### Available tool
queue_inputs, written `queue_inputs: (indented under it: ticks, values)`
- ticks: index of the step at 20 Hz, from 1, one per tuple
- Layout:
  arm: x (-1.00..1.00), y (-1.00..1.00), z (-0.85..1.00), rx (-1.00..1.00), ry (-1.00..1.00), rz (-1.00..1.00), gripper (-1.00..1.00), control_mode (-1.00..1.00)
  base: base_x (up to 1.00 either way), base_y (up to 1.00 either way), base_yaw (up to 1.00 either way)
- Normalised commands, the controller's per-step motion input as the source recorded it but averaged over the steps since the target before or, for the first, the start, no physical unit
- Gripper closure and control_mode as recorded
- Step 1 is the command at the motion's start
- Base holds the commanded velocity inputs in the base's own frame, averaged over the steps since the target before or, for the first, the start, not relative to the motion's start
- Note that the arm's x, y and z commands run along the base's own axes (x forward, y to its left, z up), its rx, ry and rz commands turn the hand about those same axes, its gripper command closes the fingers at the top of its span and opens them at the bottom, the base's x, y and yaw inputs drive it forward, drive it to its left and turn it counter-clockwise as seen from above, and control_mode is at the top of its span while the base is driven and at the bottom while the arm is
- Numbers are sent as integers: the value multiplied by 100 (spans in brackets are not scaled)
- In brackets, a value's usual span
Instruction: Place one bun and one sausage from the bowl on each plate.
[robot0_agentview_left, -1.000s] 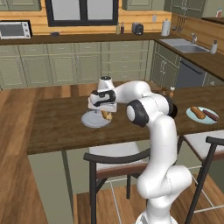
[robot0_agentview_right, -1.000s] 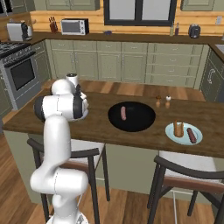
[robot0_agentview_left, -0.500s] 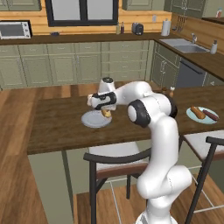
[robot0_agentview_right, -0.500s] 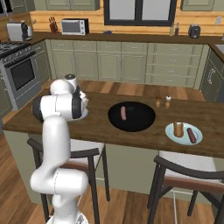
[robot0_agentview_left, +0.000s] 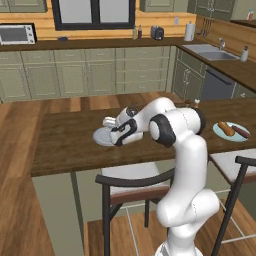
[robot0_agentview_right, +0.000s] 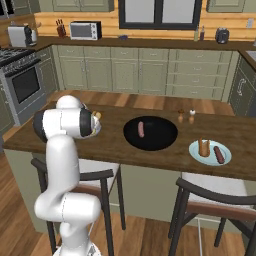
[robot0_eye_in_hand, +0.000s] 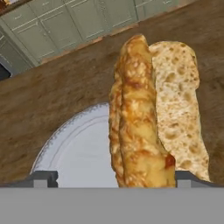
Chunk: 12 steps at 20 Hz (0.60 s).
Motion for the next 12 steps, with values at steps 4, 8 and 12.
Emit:
queue_inputs:
  ticks: [4,8,12]
  values:
    - [-6,16,-24,0,-19,0,-100,-100,0,0,0]
    - [0,39,4,0,-10,1,-100,-100,0,0,0]
    - [-11,-4,84,3,-9,0,-100,-100,0,0,0]
